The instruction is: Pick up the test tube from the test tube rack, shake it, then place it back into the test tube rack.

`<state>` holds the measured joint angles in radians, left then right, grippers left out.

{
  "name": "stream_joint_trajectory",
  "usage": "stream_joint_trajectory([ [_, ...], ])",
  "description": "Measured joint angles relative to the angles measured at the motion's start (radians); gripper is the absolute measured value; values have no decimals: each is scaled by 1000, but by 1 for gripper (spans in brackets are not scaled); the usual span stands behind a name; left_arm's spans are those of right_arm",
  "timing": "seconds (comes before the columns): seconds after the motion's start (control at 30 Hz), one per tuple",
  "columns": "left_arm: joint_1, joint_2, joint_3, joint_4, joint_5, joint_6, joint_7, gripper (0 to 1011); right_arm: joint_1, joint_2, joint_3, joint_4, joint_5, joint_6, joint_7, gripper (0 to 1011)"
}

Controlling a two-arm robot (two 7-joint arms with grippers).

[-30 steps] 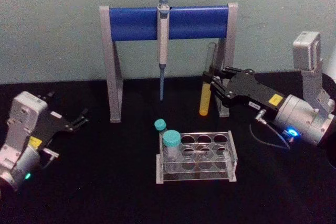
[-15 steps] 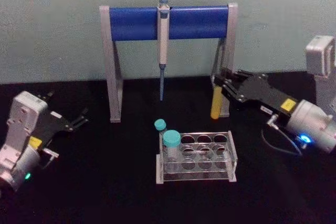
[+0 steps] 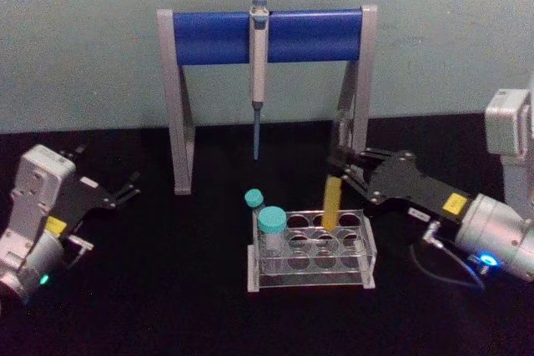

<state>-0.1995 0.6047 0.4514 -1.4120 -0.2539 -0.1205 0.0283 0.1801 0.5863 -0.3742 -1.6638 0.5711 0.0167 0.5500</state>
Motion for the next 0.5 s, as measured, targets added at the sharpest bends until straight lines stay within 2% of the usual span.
stream_joint_trajectory([
  [0.1,0,0,0,0,0,0,0,1010,16,-11,-15,9,4,-3,17,221],
  [0.2,0,0,0,0,0,0,0,1010,61,-38,-42,50,5,-16,39,221],
  [0.33,0,0,0,0,0,0,0,1010,111,-65,-62,105,0,-29,50,221],
  [0.5,0,0,0,0,0,0,0,1009,152,-86,-69,162,-6,-39,49,221],
])
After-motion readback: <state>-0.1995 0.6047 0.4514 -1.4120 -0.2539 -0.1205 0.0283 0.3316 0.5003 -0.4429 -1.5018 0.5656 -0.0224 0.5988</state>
